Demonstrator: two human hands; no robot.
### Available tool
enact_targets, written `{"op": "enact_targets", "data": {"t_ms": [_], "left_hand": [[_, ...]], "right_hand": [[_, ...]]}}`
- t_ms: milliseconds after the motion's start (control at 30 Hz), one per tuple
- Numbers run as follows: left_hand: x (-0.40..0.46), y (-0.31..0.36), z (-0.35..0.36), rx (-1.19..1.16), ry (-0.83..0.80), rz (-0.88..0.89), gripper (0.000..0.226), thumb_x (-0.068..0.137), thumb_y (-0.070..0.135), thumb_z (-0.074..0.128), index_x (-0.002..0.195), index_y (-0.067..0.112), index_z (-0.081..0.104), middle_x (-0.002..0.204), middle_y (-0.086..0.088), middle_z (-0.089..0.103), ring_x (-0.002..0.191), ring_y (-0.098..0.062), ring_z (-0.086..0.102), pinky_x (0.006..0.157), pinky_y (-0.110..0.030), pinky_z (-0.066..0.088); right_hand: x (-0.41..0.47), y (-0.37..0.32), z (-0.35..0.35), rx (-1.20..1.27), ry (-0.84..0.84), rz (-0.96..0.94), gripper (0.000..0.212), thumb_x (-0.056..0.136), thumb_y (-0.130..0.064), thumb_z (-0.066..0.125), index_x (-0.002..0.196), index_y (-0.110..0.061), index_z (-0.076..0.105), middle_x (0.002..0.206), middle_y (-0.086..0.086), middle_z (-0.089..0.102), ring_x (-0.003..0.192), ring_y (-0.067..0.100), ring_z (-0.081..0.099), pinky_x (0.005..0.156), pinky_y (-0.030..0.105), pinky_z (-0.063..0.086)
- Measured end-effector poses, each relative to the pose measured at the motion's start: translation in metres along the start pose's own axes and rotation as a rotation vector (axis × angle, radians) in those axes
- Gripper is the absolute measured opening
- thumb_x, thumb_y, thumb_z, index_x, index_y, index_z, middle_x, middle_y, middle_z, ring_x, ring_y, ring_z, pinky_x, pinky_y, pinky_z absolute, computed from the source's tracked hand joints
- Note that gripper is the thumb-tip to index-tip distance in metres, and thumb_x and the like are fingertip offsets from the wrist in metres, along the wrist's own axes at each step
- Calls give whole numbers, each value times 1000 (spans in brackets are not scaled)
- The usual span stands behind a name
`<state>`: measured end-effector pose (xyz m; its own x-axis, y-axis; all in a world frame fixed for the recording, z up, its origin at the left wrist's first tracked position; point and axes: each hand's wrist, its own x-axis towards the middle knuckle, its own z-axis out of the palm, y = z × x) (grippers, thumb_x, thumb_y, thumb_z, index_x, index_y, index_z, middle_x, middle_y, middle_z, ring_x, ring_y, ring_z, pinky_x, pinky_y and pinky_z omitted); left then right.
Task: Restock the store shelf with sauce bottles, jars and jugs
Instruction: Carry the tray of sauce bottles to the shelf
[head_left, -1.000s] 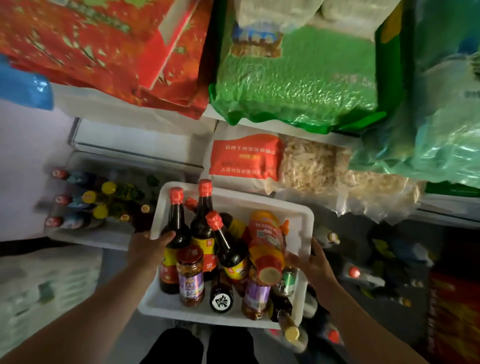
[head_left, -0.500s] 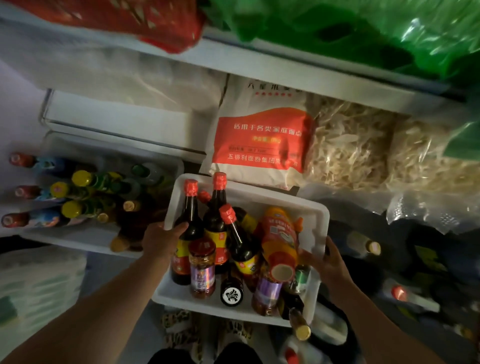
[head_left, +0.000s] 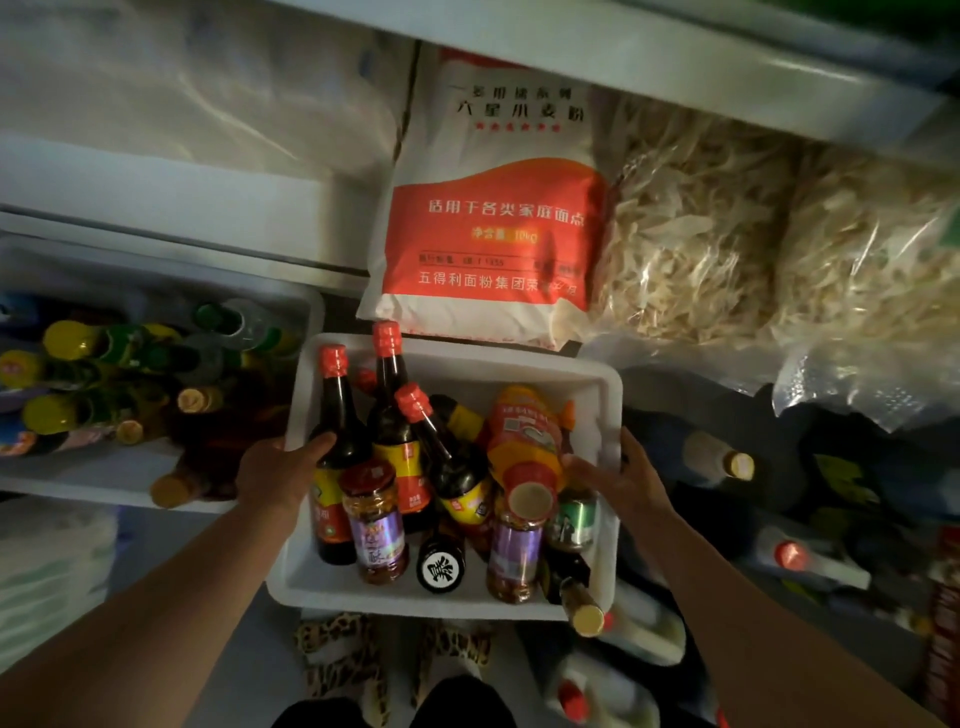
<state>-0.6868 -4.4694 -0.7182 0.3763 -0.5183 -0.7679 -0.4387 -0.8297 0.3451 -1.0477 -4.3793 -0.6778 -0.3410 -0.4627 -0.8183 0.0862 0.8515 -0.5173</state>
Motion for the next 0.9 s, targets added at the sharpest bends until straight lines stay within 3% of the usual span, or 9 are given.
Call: {"op": "enact_targets", "data": {"t_ms": [100, 233, 433, 600, 767, 900], "left_hand": [[2, 3, -5, -22, 2, 32, 36, 83, 42, 75, 95, 9, 63, 95, -12, 65, 93, -32, 59, 89, -47, 49], [9, 3, -8, -60, 6, 25, 38, 81, 40, 78, 96, 7, 66, 95, -10, 67, 93, -31, 62, 87, -45, 50], [15, 2, -6, -92, -13, 15, 37, 79, 37, 80, 100, 8, 70, 93, -10, 69, 91, -31, 64, 85, -46, 52], [23, -1, 1, -78, -8, 39, 41, 78, 39, 80, 104, 8, 70, 95, -11, 70, 91, -32, 65, 85, -47, 53], [26, -8, 9, -68, 12, 55, 44, 79, 40, 79, 106, 7, 67, 96, -11, 69, 91, -31, 65, 83, -46, 54], [25, -16, 18, -62, 29, 90, 41, 82, 37, 77, 107, 7, 66, 95, -10, 68, 87, -26, 64, 73, -36, 48]], "right_hand": [[2, -4, 3, 8, -9, -17, 69, 69, -34, 88, 123, -36, 47, 113, -4, 64, 96, 12, 65, 66, 22, 49], [4, -2, 8, 17, -23, -9, 72, 66, -40, 88, 125, -35, 47, 112, -4, 64, 97, 13, 64, 69, 25, 50], [8, 7, 11, 41, -22, -23, 59, 79, -24, 82, 119, -36, 40, 102, -12, 59, 88, 3, 60, 61, 17, 44], [23, 15, 13, 63, -54, -46, 73, 74, -32, 84, 135, -32, 45, 118, -3, 62, 98, 8, 64, 65, 19, 49], [39, 24, 15, 49, -74, -52, 129, 42, -62, 93, 152, -28, 33, 135, 2, 54, 110, 17, 61, 82, 32, 51], [51, 29, 15, 61, -95, -64, 103, 58, -45, 91, 147, -30, 41, 132, 3, 59, 110, 17, 63, 82, 32, 53]]}}
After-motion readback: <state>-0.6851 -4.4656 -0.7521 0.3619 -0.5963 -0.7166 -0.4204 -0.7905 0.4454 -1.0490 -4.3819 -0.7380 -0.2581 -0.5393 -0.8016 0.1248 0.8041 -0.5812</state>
